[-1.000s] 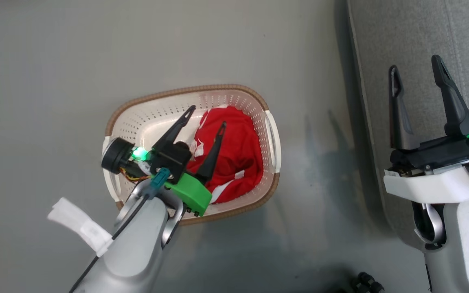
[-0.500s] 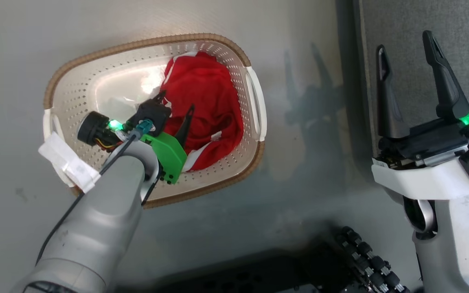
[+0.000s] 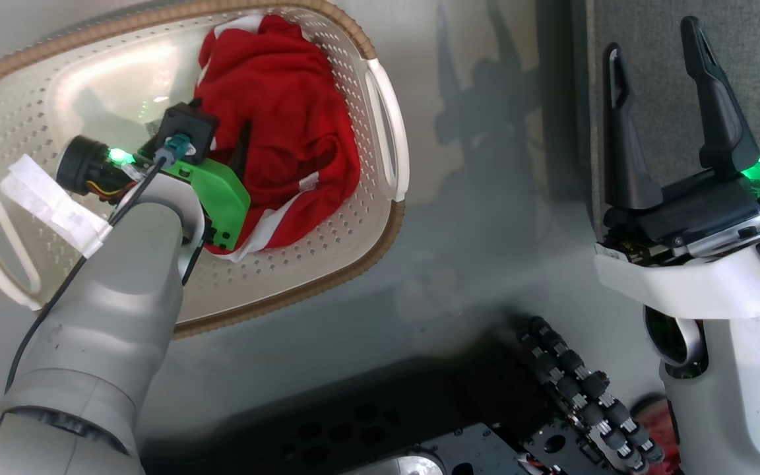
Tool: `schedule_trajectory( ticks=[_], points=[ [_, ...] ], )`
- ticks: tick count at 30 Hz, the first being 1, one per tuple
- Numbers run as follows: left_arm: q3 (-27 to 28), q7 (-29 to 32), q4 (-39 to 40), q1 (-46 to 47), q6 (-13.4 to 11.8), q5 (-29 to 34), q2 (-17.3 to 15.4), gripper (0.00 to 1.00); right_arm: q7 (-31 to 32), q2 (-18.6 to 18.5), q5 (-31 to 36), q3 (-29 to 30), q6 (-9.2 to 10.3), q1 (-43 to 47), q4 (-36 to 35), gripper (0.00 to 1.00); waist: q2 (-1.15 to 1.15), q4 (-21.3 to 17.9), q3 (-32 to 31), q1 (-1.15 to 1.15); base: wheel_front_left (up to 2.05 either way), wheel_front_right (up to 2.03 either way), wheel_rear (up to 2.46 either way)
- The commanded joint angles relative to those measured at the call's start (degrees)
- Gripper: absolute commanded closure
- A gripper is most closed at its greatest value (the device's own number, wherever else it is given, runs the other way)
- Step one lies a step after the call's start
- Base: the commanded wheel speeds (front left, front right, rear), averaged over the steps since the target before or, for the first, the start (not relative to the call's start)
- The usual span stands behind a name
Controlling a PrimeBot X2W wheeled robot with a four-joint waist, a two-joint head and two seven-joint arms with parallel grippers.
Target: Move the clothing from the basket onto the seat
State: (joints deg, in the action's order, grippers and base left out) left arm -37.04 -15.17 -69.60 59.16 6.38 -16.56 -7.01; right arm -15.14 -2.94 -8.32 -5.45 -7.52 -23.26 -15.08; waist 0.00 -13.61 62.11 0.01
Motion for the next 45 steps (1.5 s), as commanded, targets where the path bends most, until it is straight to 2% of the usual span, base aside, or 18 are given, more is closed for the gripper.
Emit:
schedule_trajectory(
  ticks=[1, 8, 12, 13, 14, 15, 24, 32, 38, 45],
  points=[
    [0.3, 0.0, -0.5, 0.8, -0.1, -0.2, -0.2, 0.00, 0.0, 0.0, -0.4, 0.1, 0.06, -0.8, -0.4, 0.00, 0.00, -1.1, 1.4, -0.01, 0.00, 0.00, 0.00],
    [-0.8, 0.0, -2.0, 0.7, 1.0, -2.1, 2.1, 0.00, 0.0, 0.0, 0.4, -0.4, 0.06, 0.1, -0.7, 0.00, 0.00, -0.6, 1.9, -0.01, 0.00, 0.00, 0.00],
    [-3.2, 0.0, -1.8, 1.1, 1.1, -0.9, 2.8, 0.00, 0.0, 0.0, 0.9, -0.7, 0.06, 0.5, -1.0, 0.00, 0.00, -0.3, 2.1, -0.01, 0.00, 0.00, 0.00],
    [-4.3, 0.0, -2.0, 1.2, 1.1, -0.2, 2.8, 0.15, 0.0, 0.0, 1.3, -0.9, 0.06, 0.5, -1.1, 0.00, 0.00, -0.2, 2.2, -0.01, 0.00, 0.00, 0.00],
    [-4.9, 0.0, -2.1, 1.4, 1.1, 0.3, 2.8, 0.74, 0.0, 0.0, 1.5, -0.9, 0.06, 0.5, -1.2, 0.00, 0.00, -0.1, 2.2, -0.01, 0.00, 0.00, 0.00],
    [-5.3, 0.0, -2.4, 1.4, 1.1, 0.6, 2.6, 1.00, 0.0, 0.0, 1.6, -0.8, 0.06, 0.5, -1.3, 0.00, 0.00, 0.0, 2.2, -0.01, 0.00, 0.00, 0.00],
    [-7.6, 0.0, -2.7, 1.9, 1.0, 1.8, 1.2, 1.00, 0.0, 0.0, 1.9, -1.3, 0.06, -1.2, -1.5, 0.00, 0.00, 0.1, 2.1, -0.01, 0.00, 0.00, 0.00],
    [-7.2, 0.0, 5.2, -1.7, -0.5, 2.6, 0.0, 1.00, 0.0, 0.0, 0.6, -1.3, 0.06, -2.9, -0.4, 0.00, 0.00, 0.9, -1.9, -0.01, 0.00, 0.00, 0.00],
    [-5.8, 0.0, 12.8, -7.9, -1.9, 3.0, -0.4, 1.00, 0.0, 0.0, -0.1, -0.8, 0.06, -1.2, 1.8, 0.00, 0.00, 2.9, -10.4, -0.01, 0.00, 0.00, 0.00],
    [-1.6, 0.0, 20.4, -17.6, -3.0, 2.0, -0.2, 1.00, 0.0, 0.0, -0.8, -1.4, 0.06, 2.1, 5.0, 0.00, 0.00, 4.7, -22.8, -0.01, 0.00, 0.00, 0.00]
  ],
)
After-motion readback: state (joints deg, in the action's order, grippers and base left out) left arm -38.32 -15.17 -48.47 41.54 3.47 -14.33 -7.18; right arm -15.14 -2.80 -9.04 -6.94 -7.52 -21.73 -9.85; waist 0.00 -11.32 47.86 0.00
